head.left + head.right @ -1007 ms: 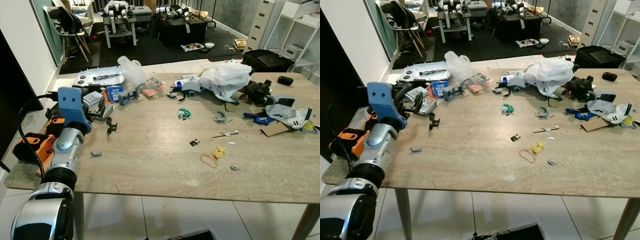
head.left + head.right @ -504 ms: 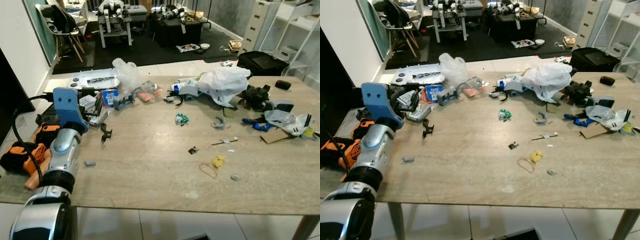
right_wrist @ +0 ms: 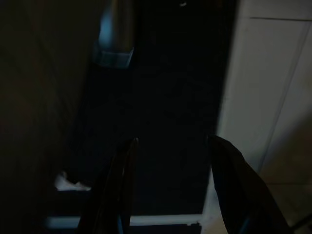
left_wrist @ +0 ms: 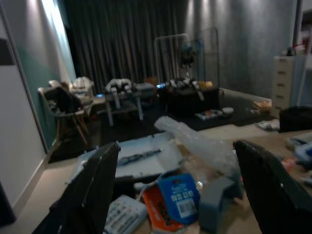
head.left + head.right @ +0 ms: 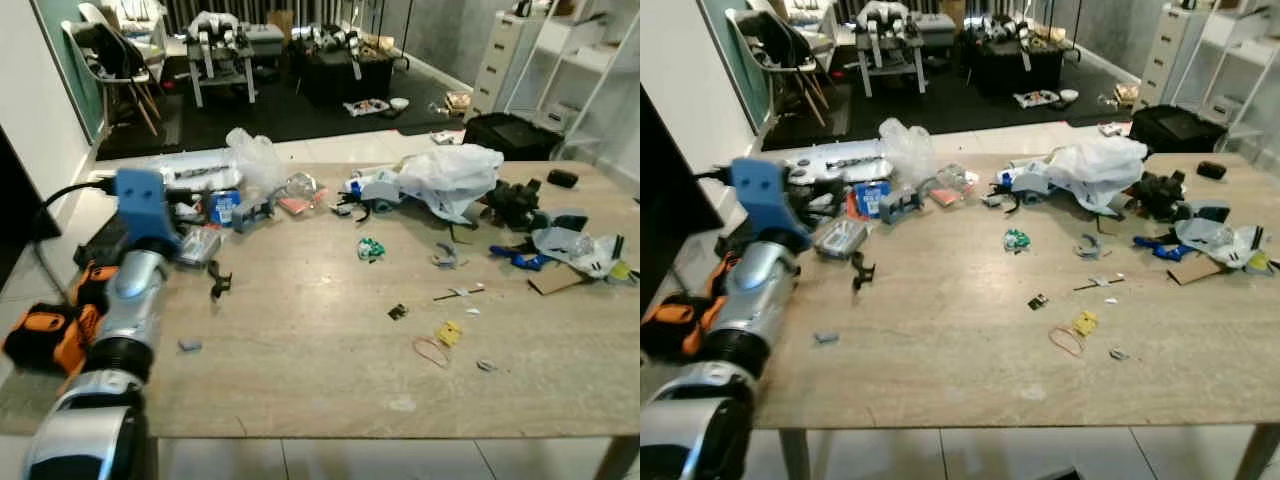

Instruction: Picking trash to rubbish bin

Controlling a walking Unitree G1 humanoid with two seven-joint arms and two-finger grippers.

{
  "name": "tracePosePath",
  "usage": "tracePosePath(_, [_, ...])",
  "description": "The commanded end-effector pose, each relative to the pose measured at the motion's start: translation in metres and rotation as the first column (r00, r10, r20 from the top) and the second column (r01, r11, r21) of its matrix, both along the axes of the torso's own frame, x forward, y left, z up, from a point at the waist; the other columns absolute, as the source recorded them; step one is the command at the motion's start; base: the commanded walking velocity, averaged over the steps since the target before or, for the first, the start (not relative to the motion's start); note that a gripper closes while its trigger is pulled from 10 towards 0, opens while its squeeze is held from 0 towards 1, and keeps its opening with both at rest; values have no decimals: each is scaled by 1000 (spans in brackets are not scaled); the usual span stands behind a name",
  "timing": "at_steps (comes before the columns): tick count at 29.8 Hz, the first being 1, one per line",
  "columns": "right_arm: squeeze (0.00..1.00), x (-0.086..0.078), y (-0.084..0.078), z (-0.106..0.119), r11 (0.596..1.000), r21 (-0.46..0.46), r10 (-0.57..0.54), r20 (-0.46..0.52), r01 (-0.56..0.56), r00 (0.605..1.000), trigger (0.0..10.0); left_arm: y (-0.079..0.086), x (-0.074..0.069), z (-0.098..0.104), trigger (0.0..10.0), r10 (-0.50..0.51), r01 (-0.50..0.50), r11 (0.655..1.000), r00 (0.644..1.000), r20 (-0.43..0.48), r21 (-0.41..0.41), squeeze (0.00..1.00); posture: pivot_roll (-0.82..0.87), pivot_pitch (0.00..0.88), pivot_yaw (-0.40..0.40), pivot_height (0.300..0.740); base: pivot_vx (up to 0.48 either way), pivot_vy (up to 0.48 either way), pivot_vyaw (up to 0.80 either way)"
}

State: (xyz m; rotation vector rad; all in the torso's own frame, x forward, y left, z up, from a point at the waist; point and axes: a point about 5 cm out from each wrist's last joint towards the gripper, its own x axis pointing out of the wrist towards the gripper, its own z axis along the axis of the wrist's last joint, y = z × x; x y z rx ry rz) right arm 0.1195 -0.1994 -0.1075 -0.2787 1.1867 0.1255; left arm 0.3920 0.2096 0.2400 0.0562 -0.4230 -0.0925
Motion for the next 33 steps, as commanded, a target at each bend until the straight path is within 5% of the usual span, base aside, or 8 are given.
tracePosePath(1, [0, -6, 2, -2, 1000, 9, -9, -23, 10, 1000, 10000, 0, -1, -2, 10000, -3, 3, 1000, 1000, -3, 10, 0, -167, 119, 76, 740, 244, 0, 0])
tracePosePath(10, [0, -6, 2, -2, 1000, 9, -8, -24, 8, 1000, 10000, -7, -1, -4, 10000, -48, 48, 999, 999, -10, -8, 0, -165, 120, 76, 740, 162, 0, 0])
tracePosePath(22, [0, -10, 3, -3, 1000, 10, -6, -33, 6, 999, 10000, -33, -3, -13, 10000, -180, 185, 970, 983, -46, 155, 0, -164, 143, 80, 740, 0, 0, 0])
tracePosePath(27, [0, -20, 4, -6, 1000, 11, -6, -55, 7, 998, 10000, -56, -6, -26, 10000, -288, 314, 891, 949, -125, 329, 0, -174, 176, 91, 740, 0, 0, 0])
tracePosePath(31, [0, -23, 4, -7, 1000, 12, -11, -61, 12, 998, 10000, -61, -6, -31, 10000, -292, 330, 859, 944, -155, 392, 0, -186, 194, 96, 740, 0, 0, 0])
tracePosePath(33, [0, -28, 4, -8, 1000, 13, -19, -68, 20, 998, 10000, -68, -5, -37, 10000, -275, 332, 810, 943, -187, 484, 0, -195, 212, 102, 740, 0, 0, 0])
